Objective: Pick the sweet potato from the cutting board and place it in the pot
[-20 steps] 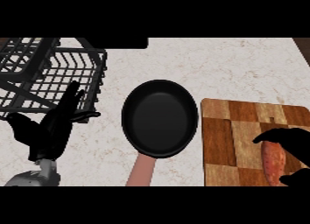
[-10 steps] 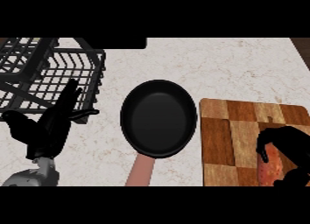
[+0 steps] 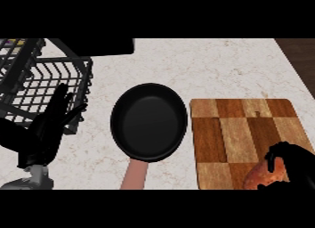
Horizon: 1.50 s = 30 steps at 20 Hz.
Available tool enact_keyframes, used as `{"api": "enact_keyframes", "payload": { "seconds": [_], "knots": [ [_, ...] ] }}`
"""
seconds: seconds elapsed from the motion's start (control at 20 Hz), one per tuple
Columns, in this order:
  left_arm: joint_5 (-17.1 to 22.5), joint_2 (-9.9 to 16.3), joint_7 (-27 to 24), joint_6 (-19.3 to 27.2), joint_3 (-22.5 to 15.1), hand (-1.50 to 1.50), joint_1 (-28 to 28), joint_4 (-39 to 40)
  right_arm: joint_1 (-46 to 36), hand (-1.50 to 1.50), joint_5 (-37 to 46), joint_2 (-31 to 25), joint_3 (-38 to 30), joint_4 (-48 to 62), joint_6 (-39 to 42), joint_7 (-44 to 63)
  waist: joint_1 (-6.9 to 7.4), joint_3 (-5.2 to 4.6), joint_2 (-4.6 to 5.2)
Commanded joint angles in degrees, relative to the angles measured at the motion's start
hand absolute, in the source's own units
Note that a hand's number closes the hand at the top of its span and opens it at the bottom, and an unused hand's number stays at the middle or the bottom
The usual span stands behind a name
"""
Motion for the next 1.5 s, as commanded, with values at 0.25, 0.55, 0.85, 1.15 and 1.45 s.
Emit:
{"api": "enact_keyframes", "payload": {
  "seconds": [0.25, 0.55, 0.85, 1.15, 1.45],
  "knots": [
    [0.75, 1.32, 0.53, -1.02, 1.16, 0.0, -0.9, 0.61, 2.92, 1.5, 16.75, 5.38, 16.14, -22.84, -4.92, 26.11, 1.99, 0.26, 0.29],
    [-0.32, -0.08, 0.41, -1.0, -1.24, 0.0, -1.9, 1.95, -2.39, 1.5, 29.44, 5.44, 31.92, -33.45, -1.67, 34.89, 3.33, 0.14, 0.48],
    [-0.97, -0.63, 1.17, -0.47, -2.07, 0.0, -3.81, 1.44, -14.68, 1.5, 39.31, 5.44, 43.17, -31.81, 1.58, 36.97, 4.85, 0.15, 0.58],
    [-0.63, -1.32, 1.52, -0.63, -2.33, 0.0, -5.8, 2.66, -25.33, 1.5, 37.95, 5.44, 44.95, -26.51, 0.99, 44.14, 5.51, 0.31, 1.28],
    [0.79, -0.7, 1.25, -2.0, -1.6, 0.0, -5.95, 2.33, -29.62, 1.5, 33.91, 5.44, 42.07, -21.98, -0.01, 49.51, 7.09, 0.42, 1.65]
  ]
}}
